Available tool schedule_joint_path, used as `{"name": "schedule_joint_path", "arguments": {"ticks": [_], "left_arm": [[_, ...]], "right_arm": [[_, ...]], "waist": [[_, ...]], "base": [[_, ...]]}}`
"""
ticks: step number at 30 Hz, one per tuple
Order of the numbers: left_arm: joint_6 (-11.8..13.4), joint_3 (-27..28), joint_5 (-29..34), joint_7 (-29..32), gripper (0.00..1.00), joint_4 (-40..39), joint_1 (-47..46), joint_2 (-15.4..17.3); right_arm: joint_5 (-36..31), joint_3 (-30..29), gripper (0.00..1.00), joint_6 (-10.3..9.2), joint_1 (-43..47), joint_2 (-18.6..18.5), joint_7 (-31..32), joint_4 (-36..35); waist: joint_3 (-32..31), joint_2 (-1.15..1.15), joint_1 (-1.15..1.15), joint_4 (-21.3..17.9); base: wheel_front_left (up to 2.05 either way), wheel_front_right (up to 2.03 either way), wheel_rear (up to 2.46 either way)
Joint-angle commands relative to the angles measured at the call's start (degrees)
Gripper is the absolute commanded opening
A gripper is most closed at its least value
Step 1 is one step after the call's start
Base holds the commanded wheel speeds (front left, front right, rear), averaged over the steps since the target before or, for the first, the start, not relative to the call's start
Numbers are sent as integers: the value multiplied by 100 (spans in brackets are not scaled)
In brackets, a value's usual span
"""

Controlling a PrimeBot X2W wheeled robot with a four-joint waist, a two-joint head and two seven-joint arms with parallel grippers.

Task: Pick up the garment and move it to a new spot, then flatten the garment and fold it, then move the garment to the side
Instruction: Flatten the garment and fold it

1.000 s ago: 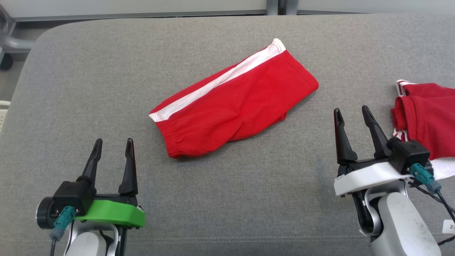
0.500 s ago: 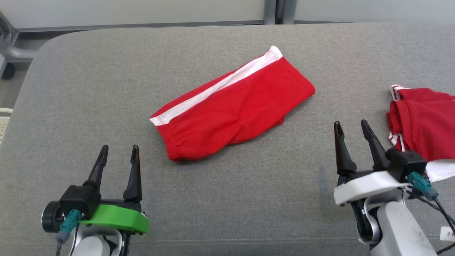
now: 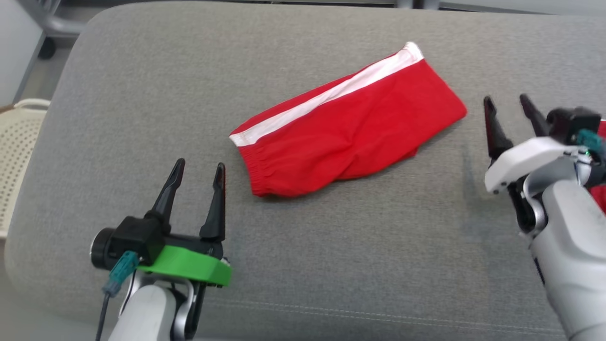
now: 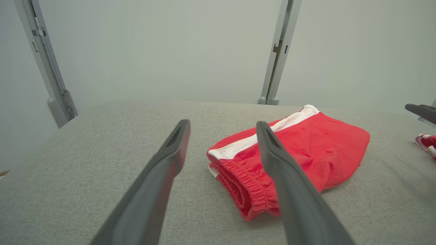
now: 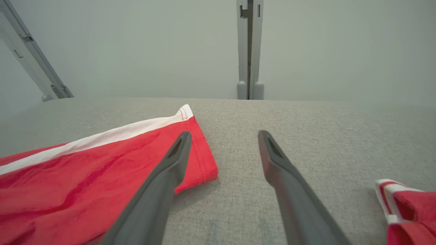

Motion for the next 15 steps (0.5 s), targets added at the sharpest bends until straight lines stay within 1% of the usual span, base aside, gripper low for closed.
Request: {"name": "schedule_joint_path", "arguments": {"ticks": [1,2,8,15], "left_arm": [[-53,-50,47,-22,100,15,-150,-80],[-86,-74,50,-26,100,29,-209,-108],[-198,-201,41,-47,100,130,-449,-303],[-262,-126,75,-43,100,135,-530,-443]], "right_arm": [[134,38,100,-5,-221,-76,64,172],[132,127,100,-4,-375,-157,146,348],[474,515,100,-6,-1114,-372,523,1241],[789,824,100,-6,-1659,-513,785,2017]], "waist": [[337,0,0,399],[389,0,0,477],[654,0,0,859],[896,0,0,1090]], "base": [[0,0,0],[0,0,0],[0,0,0],[0,0,0]]}}
